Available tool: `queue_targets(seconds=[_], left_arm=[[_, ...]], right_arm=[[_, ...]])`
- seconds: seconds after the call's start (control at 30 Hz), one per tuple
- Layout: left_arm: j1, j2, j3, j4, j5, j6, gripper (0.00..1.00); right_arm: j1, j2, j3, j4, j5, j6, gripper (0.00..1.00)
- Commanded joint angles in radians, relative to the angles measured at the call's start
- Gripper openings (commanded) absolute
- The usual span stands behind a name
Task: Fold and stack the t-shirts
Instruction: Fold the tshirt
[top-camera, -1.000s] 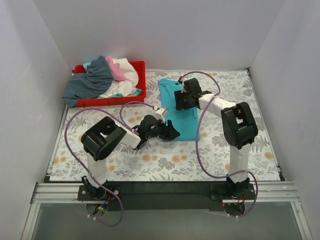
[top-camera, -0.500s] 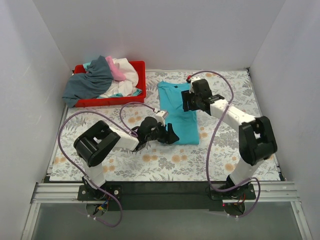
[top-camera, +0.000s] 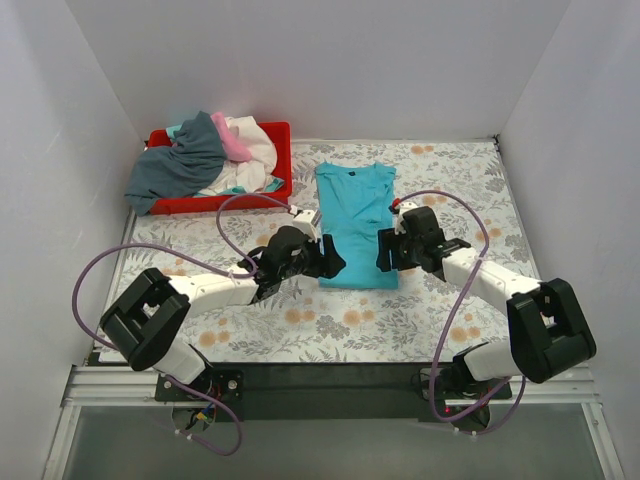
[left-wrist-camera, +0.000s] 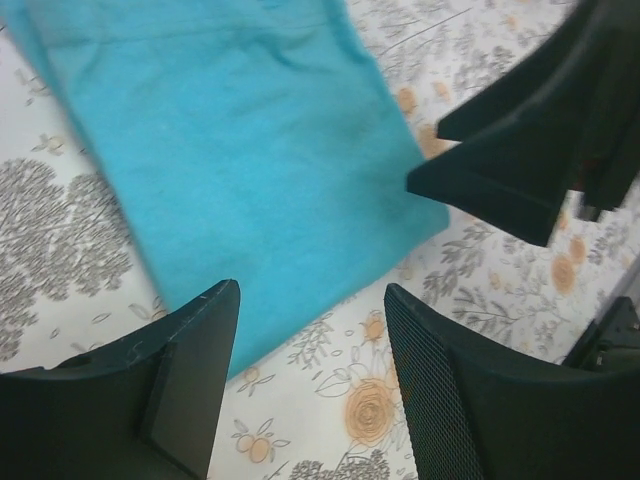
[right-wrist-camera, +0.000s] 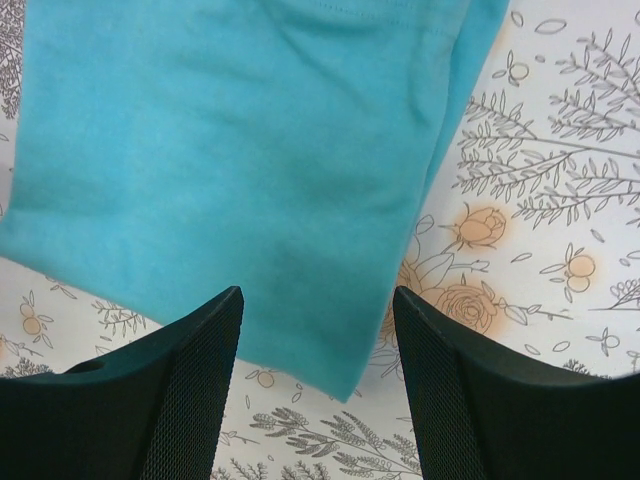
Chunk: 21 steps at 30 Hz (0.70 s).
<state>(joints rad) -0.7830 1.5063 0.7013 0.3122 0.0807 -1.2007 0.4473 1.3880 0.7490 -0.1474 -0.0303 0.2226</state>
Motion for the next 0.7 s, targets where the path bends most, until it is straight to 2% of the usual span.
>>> queue_targets(seconds=[0.0,0.67], left_arm=[[-0.001,-0.003,-0.003,-0.154,-0.122,-0.002,0.56],[0.001,0.069,-0.020,-0.188,-0.091,-0.048,0.53]], right_arm=[[0.005,-0.050,-0.036,0.046,-0.019,0.027,0.56],[0.004,-0.079,-0.180,0.046,-0.016,0.093,0.56]])
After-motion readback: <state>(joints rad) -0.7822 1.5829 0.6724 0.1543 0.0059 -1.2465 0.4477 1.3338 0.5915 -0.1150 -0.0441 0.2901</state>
